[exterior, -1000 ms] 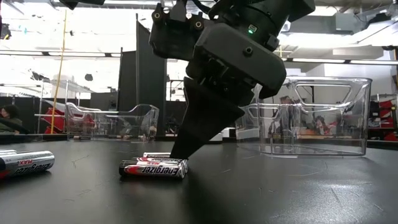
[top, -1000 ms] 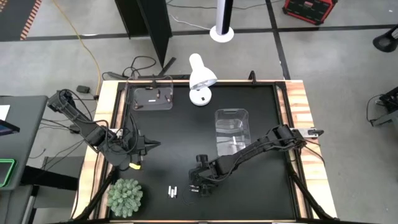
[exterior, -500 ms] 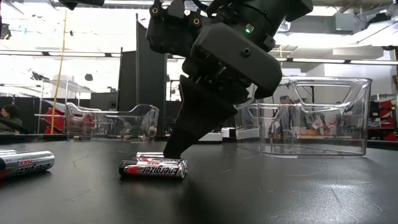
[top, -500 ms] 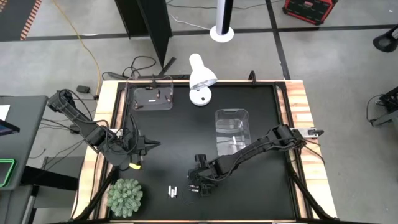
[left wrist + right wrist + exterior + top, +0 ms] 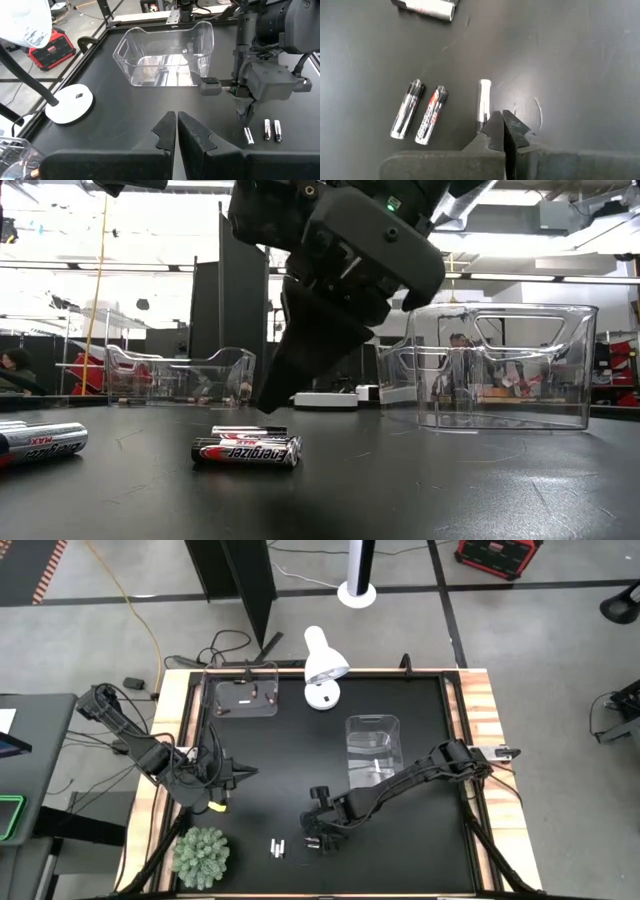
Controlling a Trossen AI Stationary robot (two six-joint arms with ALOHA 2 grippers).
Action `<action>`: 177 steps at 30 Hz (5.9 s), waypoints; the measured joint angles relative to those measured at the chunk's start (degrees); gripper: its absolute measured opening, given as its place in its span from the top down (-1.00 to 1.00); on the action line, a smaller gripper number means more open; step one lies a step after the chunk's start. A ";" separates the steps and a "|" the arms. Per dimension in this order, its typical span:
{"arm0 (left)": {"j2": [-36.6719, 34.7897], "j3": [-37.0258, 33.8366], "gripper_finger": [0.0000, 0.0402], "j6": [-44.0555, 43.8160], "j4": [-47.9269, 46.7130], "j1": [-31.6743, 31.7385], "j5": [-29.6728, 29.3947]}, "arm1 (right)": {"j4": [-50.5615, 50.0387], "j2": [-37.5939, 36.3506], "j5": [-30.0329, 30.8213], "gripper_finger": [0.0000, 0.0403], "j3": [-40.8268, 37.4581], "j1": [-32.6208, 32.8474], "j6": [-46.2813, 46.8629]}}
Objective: Sort batteries
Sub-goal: Put the silver battery into the bottom transparent bin
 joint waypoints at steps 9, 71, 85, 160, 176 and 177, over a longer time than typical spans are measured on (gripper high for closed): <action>0.00 0.00 0.93 0.03 -0.04 0.00 0.00 | -2.07 0.00 -0.95 0.66 1.63 0.17 -0.02; 0.02 -1.14 0.93 -1.54 0.46 0.02 0.44 | -5.17 5.54 -2.79 0.96 5.85 0.57 -2.57; 0.02 -1.10 0.93 -1.54 0.44 0.02 0.90 | -8.82 5.88 -3.11 0.97 9.57 -0.35 -5.53; 0.01 -1.07 0.93 -3.91 -0.82 0.02 2.06 | -13.29 -24.20 1.53 0.94 -28.59 -33.24 -14.05; 0.02 -1.07 0.93 -3.64 -0.83 0.02 2.03 | -13.06 -29.13 4.13 0.03 -28.31 -30.63 -12.96; 0.02 -1.07 0.93 -3.58 -0.85 0.02 2.03 | -13.06 -30.32 4.68 0.03 -28.31 -30.18 -12.96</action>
